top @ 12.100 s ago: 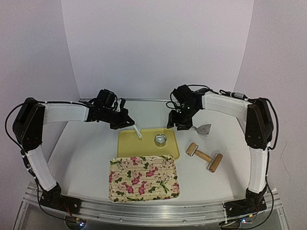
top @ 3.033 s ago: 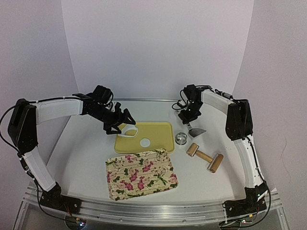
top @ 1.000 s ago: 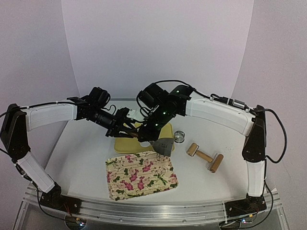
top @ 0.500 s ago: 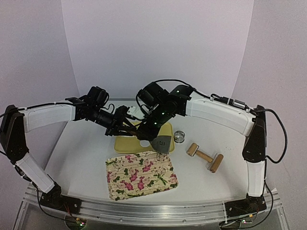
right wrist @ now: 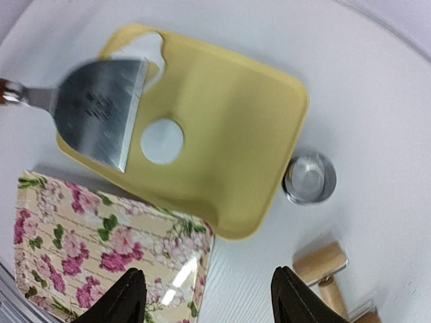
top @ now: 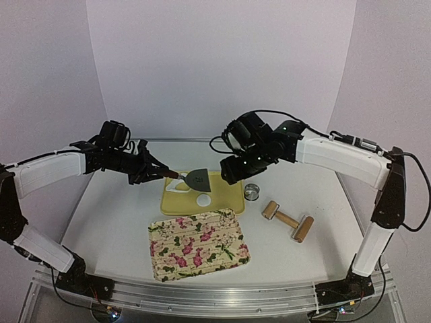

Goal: Roll out the dumpling wrappers from the dough

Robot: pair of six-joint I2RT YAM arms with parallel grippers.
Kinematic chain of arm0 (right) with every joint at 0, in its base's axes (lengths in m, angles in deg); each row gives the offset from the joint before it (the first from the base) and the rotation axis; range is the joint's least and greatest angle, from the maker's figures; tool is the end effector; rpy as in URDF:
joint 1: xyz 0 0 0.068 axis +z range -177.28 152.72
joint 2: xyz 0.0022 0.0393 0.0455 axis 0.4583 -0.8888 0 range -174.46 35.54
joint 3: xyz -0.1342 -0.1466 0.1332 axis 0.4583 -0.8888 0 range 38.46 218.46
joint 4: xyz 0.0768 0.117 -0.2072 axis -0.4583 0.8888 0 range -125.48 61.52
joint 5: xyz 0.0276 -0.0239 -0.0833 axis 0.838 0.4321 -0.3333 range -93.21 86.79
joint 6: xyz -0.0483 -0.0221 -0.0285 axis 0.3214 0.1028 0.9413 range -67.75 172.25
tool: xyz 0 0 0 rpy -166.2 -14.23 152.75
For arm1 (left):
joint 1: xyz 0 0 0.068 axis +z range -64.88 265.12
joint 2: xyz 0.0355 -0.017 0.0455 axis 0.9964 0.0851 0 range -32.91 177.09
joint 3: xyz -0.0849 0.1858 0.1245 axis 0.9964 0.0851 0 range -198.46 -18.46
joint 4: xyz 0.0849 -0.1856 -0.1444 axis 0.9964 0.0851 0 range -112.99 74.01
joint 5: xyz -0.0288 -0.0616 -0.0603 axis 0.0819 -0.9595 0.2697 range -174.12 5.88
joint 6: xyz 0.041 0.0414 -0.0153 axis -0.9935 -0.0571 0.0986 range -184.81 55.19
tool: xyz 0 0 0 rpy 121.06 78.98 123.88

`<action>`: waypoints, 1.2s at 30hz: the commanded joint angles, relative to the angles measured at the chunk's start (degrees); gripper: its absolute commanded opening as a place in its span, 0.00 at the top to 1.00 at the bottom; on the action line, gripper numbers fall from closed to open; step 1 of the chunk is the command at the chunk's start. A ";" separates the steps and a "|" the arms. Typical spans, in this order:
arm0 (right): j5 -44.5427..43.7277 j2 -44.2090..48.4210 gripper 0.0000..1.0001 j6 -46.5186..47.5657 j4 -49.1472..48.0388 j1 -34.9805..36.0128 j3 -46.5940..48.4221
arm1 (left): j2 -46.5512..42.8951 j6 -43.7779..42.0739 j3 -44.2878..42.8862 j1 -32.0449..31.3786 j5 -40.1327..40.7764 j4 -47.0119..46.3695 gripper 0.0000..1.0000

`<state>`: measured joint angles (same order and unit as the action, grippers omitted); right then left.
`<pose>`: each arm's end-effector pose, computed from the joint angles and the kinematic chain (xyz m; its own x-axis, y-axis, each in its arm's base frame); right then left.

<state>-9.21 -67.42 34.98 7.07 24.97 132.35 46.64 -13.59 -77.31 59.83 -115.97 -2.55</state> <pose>0.2389 0.3010 0.2666 -0.6799 -0.3958 -0.6173 -0.5705 0.8144 0.1061 0.2626 -0.1501 0.2391 -0.9355 -0.2903 -0.2012 -0.0112 0.5938 -0.8045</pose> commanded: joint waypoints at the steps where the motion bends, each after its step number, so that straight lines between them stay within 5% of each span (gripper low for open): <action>1: 1.71 0.89 0.38 -13.99 -2.16 0.36 -9.69 | -3.16 0.86 0.81 1.66 2.95 -0.46 1.00; 17: 4.95 -12.04 0.55 -17.63 -6.22 0.34 -12.46 | -3.89 -0.02 1.11 2.17 0.66 1.43 1.00; 28: 10.53 -10.19 0.99 -19.99 -9.08 0.41 -17.34 | -4.31 -1.61 0.33 2.25 2.06 4.49 1.00; 36: 10.33 -3.58 1.00 -26.57 -8.18 3.48 -24.21 | -3.58 -3.52 -0.10 2.28 2.74 6.10 1.00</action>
<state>3.02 -74.83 12.02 -4.16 26.01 110.45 44.61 -15.04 -76.06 61.72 -113.50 3.94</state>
